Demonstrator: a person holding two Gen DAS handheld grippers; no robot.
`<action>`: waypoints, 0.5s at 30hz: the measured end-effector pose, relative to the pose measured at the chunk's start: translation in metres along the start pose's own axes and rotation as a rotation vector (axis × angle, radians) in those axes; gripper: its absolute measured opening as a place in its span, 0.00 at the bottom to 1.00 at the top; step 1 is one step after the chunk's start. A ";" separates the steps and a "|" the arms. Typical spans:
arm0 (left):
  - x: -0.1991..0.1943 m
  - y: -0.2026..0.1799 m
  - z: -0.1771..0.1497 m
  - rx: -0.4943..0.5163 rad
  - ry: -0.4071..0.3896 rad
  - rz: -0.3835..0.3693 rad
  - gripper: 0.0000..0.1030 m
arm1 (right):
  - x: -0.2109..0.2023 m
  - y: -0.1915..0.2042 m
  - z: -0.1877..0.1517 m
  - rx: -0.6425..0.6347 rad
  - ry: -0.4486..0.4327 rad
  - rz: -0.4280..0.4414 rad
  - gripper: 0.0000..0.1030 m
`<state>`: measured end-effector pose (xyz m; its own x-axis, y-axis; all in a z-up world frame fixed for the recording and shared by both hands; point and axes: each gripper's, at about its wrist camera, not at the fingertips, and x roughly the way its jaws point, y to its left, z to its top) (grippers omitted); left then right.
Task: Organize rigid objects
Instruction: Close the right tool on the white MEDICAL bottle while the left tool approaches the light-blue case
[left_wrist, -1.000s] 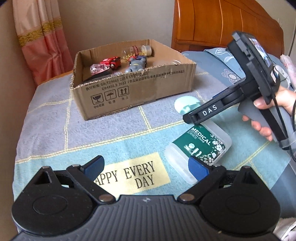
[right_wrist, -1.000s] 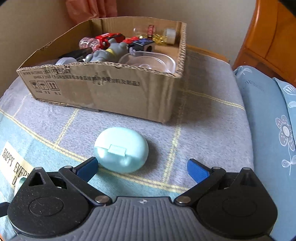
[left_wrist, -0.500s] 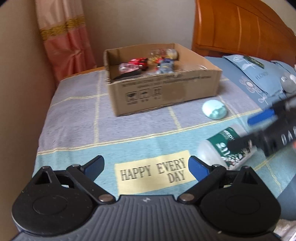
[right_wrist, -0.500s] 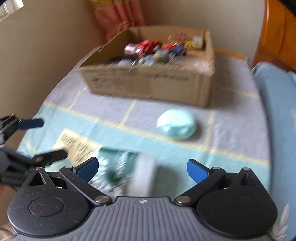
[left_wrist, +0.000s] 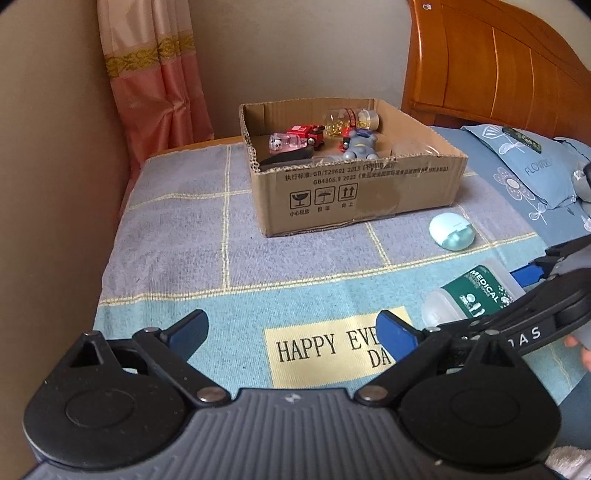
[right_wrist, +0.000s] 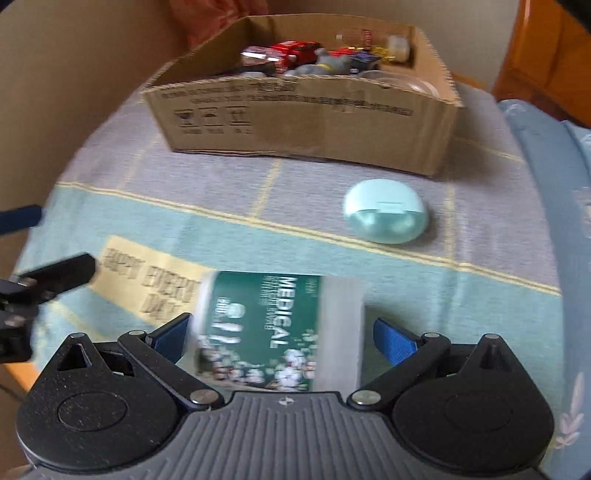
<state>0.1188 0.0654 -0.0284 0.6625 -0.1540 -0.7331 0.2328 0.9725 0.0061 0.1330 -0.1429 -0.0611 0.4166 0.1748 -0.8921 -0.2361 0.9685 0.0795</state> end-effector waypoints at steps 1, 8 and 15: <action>0.000 -0.001 0.001 0.001 -0.001 -0.003 0.94 | 0.000 -0.002 -0.001 0.008 -0.002 0.001 1.00; 0.012 -0.018 0.016 0.027 -0.001 -0.034 0.94 | -0.004 -0.023 -0.013 0.020 -0.038 -0.085 1.00; 0.036 -0.048 0.047 0.042 -0.002 -0.139 0.94 | -0.001 -0.036 -0.023 -0.020 -0.058 -0.088 1.00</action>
<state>0.1649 0.0051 -0.0237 0.6227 -0.2873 -0.7278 0.3522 0.9335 -0.0672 0.1207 -0.1817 -0.0737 0.4864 0.1002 -0.8680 -0.2137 0.9769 -0.0070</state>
